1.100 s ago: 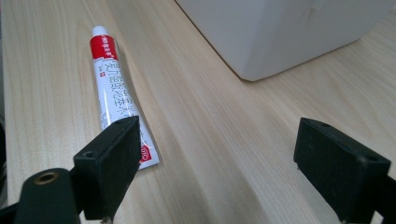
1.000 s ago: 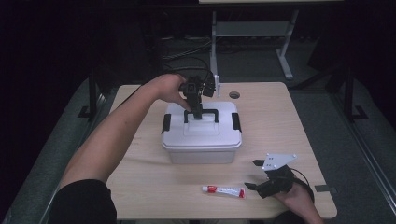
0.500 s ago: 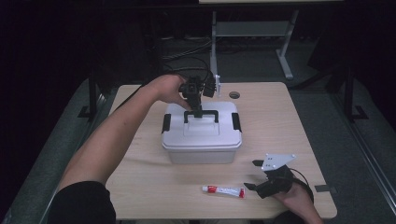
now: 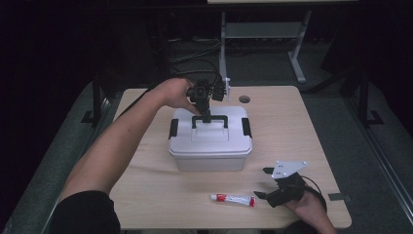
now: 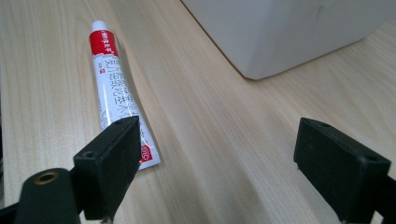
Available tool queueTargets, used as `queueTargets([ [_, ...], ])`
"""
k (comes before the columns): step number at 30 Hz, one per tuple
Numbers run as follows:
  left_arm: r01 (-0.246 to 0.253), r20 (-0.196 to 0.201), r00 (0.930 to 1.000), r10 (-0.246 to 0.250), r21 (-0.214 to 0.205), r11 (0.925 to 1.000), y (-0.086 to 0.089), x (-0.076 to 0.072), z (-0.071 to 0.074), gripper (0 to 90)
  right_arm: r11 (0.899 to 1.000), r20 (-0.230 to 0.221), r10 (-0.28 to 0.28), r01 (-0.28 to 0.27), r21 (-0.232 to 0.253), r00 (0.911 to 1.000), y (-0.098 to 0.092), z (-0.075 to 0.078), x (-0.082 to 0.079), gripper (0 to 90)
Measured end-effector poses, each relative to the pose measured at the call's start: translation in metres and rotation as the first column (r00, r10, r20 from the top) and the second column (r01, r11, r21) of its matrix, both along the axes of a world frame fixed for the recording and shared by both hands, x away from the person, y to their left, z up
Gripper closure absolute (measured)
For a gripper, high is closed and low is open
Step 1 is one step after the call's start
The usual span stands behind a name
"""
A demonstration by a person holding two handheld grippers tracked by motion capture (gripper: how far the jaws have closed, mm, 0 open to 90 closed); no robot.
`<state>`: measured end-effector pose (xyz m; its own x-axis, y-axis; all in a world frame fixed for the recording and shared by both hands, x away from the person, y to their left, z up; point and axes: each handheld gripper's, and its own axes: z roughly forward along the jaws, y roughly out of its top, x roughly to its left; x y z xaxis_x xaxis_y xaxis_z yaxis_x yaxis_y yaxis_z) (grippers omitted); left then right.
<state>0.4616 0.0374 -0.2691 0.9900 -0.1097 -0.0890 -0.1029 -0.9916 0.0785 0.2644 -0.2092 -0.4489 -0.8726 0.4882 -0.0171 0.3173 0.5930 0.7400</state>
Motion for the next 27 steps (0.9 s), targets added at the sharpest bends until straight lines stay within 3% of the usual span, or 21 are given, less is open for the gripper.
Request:
queueTargets([
  [15,-0.019,0.011,0.9998,0.019,-0.02,0.9996,0.004,-0.001,0.008,84.2,1.0,-0.001,0.007,-0.007,-0.009,1.0,0.003,0.0,0.0,14.7],
  [22,-0.027,0.019,0.9994,0.028,-0.055,0.9981,0.009,-0.002,0.016,84.4,1.0,0.001,0.006,-0.006,-0.009,1.0,0.004,0.0,0.001,14.8],
  [27,-0.018,0.032,0.9993,0.019,-0.048,0.9987,0.01,-0.005,0.024,84.4,1.0,-0.003,0.007,-0.007,-0.009,1.0,0.004,0.0,0.001,14.7],
])
